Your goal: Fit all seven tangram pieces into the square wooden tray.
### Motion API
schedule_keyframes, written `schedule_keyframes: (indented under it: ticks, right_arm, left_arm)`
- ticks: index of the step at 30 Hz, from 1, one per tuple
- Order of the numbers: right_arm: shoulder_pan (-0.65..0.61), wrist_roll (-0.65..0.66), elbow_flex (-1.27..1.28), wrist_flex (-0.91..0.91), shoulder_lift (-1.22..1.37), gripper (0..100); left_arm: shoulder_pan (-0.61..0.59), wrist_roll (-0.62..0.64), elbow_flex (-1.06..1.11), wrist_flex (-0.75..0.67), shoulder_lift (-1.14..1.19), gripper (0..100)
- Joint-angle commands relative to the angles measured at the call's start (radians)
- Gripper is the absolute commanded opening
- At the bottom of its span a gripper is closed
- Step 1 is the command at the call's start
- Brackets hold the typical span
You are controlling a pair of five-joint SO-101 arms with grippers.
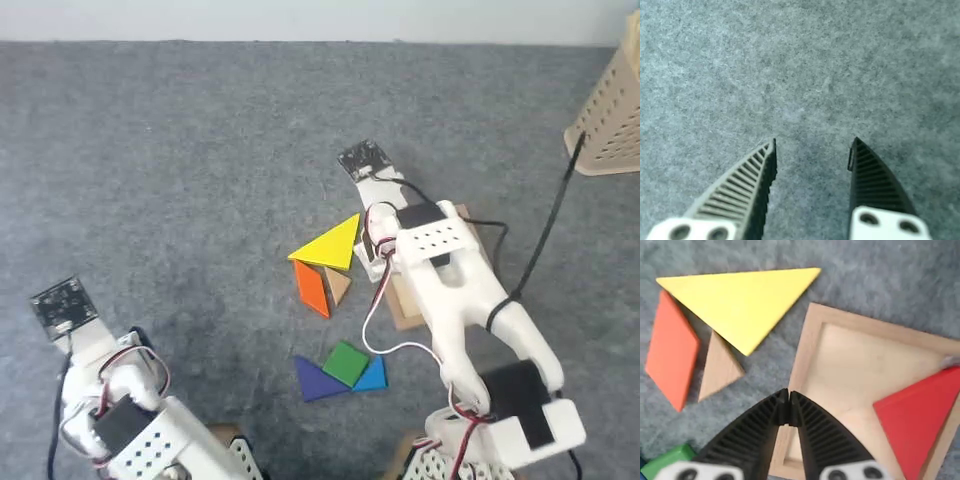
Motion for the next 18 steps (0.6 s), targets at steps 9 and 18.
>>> schedule_keyframes:
  ticks: [9, 18]
  right_arm:
    - [0.068, 0.003, 0.199, -0.09, -0.064, 1.3]
    - [-0.093, 0.002, 0.203, -0.14, 0.036, 1.3]
  left_arm:
    - [0.002, 0.009, -0.019, 0.003, -0.011, 23]
    - [0.002, 0.009, -0.019, 0.003, -0.011, 23]
